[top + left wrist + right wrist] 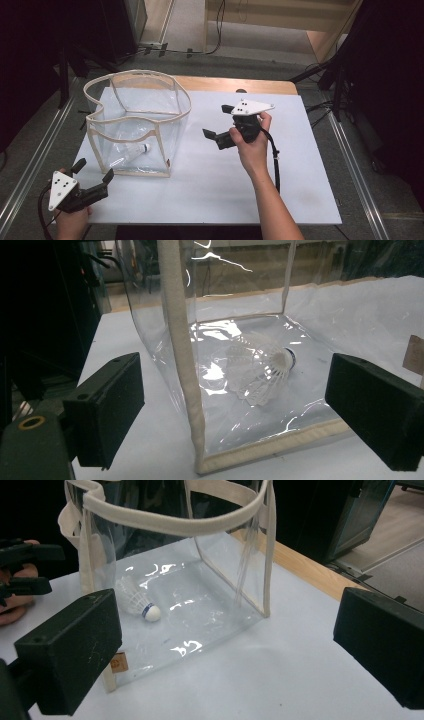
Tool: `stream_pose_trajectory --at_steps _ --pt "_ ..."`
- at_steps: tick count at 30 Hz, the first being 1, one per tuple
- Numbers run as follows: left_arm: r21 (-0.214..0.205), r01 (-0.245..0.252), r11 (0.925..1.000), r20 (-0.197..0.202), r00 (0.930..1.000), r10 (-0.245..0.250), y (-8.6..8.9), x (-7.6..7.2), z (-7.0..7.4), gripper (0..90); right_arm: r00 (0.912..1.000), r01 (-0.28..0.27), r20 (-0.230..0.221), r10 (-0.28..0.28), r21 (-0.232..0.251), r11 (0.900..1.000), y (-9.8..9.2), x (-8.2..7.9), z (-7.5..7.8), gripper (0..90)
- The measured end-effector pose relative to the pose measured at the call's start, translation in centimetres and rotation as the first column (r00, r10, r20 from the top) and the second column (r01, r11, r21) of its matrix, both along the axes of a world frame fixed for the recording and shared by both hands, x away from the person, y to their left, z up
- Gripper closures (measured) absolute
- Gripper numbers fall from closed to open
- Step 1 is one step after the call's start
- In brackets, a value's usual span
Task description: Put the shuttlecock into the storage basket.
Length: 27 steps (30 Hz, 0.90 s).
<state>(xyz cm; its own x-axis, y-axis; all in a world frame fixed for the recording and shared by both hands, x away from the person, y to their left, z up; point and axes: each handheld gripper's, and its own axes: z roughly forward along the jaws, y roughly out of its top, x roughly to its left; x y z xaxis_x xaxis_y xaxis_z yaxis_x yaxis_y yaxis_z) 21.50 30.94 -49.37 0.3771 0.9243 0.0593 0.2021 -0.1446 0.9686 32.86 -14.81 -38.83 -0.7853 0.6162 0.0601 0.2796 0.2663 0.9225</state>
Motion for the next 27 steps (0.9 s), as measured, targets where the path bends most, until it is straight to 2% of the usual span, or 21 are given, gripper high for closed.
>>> stream_pose_trajectory --at_steps 27 --pt "0.004 -0.001 1.0 -0.001 1.0 0.001 -0.1 0.0 0.0 9.3 0.9977 0.05 -0.048 -0.048 0.03 0.9983 -4.0 -2.7 -4.0 0.0"
